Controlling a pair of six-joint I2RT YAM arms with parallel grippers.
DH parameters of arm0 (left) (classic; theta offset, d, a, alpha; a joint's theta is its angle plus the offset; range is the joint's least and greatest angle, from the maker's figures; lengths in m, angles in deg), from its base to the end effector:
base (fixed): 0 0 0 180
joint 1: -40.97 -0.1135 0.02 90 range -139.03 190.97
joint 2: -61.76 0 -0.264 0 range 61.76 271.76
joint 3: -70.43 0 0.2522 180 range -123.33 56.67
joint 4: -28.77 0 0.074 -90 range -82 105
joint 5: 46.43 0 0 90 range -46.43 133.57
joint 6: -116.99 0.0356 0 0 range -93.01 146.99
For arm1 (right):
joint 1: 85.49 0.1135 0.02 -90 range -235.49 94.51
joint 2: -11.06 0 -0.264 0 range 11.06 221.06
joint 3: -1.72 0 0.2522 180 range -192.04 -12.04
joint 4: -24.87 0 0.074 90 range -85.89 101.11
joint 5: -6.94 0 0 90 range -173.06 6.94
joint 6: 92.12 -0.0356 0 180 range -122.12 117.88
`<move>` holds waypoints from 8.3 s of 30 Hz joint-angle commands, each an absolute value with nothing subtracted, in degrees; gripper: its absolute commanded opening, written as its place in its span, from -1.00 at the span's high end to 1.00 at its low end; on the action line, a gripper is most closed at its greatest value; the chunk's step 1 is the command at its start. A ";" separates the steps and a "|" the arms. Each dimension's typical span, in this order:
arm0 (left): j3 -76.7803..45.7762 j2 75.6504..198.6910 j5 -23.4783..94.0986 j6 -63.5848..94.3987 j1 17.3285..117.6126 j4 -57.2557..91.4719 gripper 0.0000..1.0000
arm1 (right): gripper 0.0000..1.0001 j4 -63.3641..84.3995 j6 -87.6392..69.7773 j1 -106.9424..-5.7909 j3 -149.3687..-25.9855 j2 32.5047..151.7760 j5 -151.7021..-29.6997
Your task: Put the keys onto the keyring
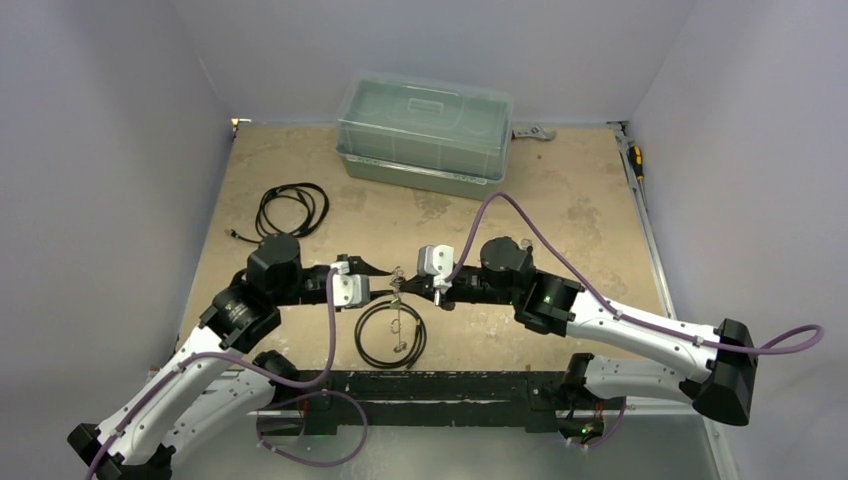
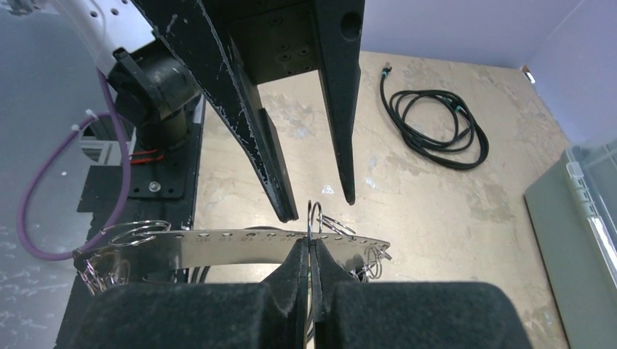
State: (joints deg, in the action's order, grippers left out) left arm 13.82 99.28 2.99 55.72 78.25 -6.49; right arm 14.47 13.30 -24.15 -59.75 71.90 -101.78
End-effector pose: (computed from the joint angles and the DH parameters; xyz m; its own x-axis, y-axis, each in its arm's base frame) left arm 0.1021 -0.1068 0.3286 0.2658 0.2565 -0.9293 0.9458 0.1170 0.3028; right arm 0.1097 0.2246 0.3285 0.1829 -0.1905 -0.9645 -0.9690 0.1307 -0.2095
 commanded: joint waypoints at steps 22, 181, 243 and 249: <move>8.41 103.34 -0.96 60.93 78.48 -11.83 0.51 | 1.00 14.18 16.52 -20.85 -64.00 74.20 -94.45; 26.91 83.73 13.70 30.65 79.48 23.03 0.11 | 1.00 24.13 13.85 -19.49 -59.05 66.16 -91.63; -46.92 193.83 65.48 -3.79 102.32 19.21 -0.02 | 1.00 20.74 2.41 -56.23 -77.73 61.24 -38.82; -57.98 202.54 67.93 -2.35 102.65 15.28 0.07 | 1.00 20.61 1.80 -56.23 -75.50 58.97 -40.29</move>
